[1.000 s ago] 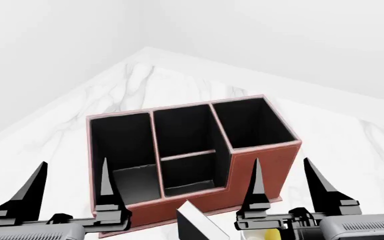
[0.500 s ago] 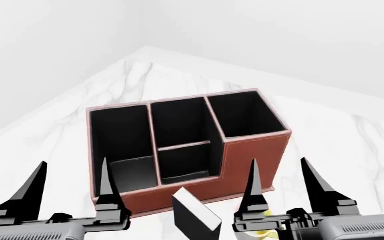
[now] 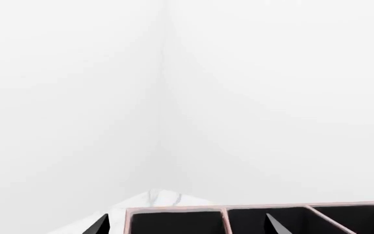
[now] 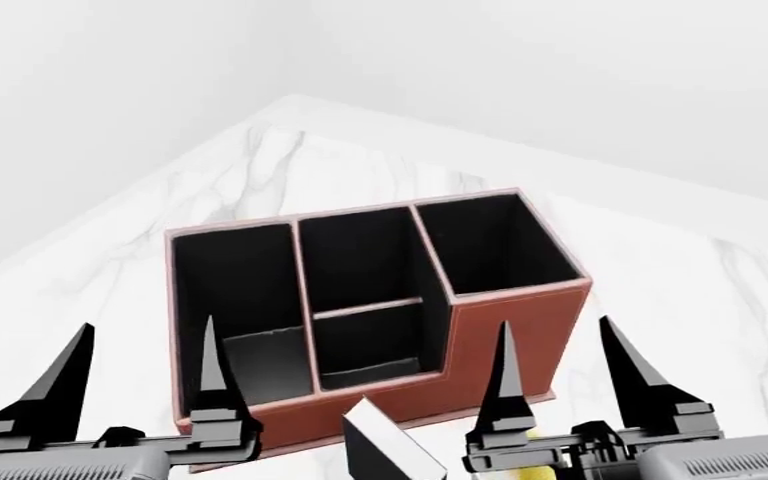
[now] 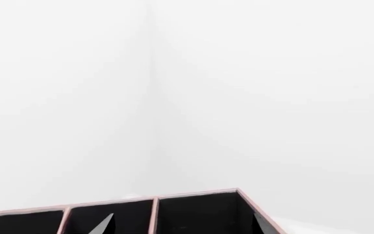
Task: Pick up the book and place it in the right compartment of the caddy.
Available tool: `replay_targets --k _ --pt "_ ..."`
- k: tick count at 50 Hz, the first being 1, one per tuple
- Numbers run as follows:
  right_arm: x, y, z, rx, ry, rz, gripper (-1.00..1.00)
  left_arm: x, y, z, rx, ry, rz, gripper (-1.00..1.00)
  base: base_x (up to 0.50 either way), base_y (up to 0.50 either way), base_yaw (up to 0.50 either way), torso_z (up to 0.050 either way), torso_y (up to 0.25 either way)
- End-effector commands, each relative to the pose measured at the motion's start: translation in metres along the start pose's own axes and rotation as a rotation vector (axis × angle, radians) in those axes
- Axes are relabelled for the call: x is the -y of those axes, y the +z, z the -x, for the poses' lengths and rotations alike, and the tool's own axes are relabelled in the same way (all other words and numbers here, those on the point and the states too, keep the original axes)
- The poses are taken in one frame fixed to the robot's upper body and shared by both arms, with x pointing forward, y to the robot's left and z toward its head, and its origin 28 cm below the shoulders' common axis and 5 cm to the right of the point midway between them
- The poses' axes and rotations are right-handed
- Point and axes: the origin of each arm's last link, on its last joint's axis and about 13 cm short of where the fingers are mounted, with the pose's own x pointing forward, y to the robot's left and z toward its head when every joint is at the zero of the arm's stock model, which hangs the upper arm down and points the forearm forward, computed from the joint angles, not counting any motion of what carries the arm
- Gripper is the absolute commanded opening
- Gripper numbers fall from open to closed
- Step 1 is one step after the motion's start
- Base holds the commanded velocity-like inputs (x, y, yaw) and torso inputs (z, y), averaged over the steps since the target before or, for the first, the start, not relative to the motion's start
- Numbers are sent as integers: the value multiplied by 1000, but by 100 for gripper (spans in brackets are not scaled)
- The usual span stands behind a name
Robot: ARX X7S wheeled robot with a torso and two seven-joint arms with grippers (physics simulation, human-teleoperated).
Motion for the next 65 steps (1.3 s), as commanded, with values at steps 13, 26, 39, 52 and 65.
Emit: replay_targets --k 13,26,39,52,65 --pt "0 10 11 -166 238 25 100 -2 1 -1 2 16 -5 100 0 0 0 0 0" --pt "-1 22 28 -309 400 -70 100 -3 0 -2 -2 20 -6 100 0 0 0 0 0" --pt "-2 30 36 -339 448 -137 100 -2 0 -1 -2 14 -6 100 0 0 0 0 0" --pt "-8 26 37 -380 480 -131 100 -1 1 0 -1 9 -5 100 0 0 0 0 0" --pt "-8 17 29 -426 495 -85 100 -1 1 0 -1 8 -5 100 0 0 0 0 0"
